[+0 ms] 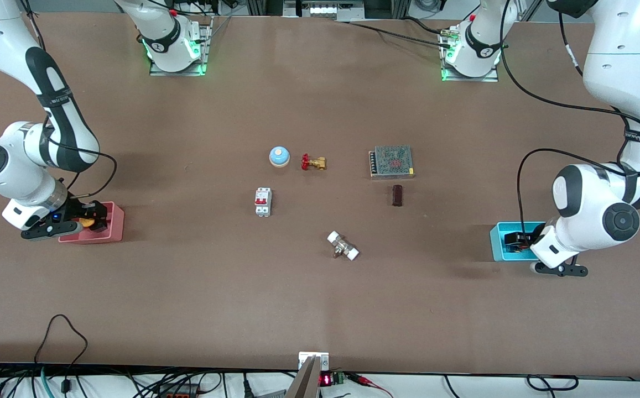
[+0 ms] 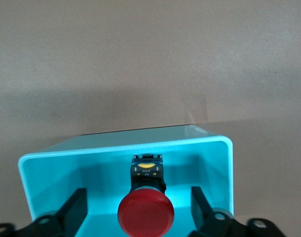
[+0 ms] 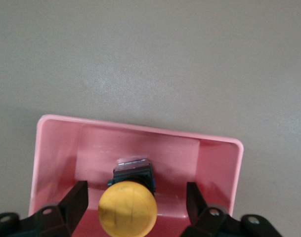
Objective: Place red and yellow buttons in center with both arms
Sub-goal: 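Lower both grippers and grasp the yellow and red buttons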
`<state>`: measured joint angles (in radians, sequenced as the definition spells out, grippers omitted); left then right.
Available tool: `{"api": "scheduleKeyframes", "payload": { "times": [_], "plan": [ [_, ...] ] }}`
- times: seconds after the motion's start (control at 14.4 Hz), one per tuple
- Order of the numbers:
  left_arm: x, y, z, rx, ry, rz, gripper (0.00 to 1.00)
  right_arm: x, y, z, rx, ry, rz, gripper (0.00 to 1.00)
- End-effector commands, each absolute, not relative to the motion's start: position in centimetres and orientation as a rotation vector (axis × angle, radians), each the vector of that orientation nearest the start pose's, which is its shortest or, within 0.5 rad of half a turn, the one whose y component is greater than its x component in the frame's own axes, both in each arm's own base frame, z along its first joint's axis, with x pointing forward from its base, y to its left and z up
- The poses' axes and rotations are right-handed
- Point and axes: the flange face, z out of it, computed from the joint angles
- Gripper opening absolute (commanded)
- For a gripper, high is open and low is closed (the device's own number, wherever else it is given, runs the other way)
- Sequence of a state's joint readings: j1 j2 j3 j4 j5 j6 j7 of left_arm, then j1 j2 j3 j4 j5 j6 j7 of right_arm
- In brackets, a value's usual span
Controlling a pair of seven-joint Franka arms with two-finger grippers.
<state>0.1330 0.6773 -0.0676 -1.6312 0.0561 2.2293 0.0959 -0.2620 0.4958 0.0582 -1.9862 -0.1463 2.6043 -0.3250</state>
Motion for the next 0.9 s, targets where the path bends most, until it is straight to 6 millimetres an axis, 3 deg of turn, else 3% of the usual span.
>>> {"api": "scheduleKeyframes", "payload": {
  "times": [0.0, 0.21, 0.28, 0.35, 0.49, 0.62, 0.83],
  "plan": [
    [67.9, 5.0, 21.3, -3.134, 0.082, 0.113, 0.76, 61.0, -12.4, 22.2, -3.194, -0.397, -0.188, 0.73],
    [67.9, 5.0, 21.4, -3.135, 0.073, 0.11, 0.5, 61.0, -12.3, 22.2, -3.194, -0.402, -0.188, 0.51],
    [68.0, 5.1, 21.5, -3.141, 0.063, 0.107, 0.37, 61.0, -12.2, 22.2, -3.193, -0.404, -0.188, 0.46],
    [68.0, 5.1, 21.6, -3.141, 0.062, 0.105, 0.31, 61.0, -12.2, 22.2, -3.193, -0.404, -0.188, 0.4],
    [68.2, 5.5, 21.9, -3.141, 0.057, 0.096, 0.28, 61.1, -12.1, 22.4, -3.193, -0.406, -0.193, 0.27],
    [68.4, 5.5, 22.8, -3.139, 0.064, 0.081, 0.28, 61.3, -12.0, 23.0, -3.195, -0.408, -0.205, 0.23],
    [68.5, 5.7, 26.2, -3.125, 0.076, 0.056, 0.29, 61.0, -12.0, 27.0, -3.201, -0.451, -0.167, 0.23]
  ]
}}
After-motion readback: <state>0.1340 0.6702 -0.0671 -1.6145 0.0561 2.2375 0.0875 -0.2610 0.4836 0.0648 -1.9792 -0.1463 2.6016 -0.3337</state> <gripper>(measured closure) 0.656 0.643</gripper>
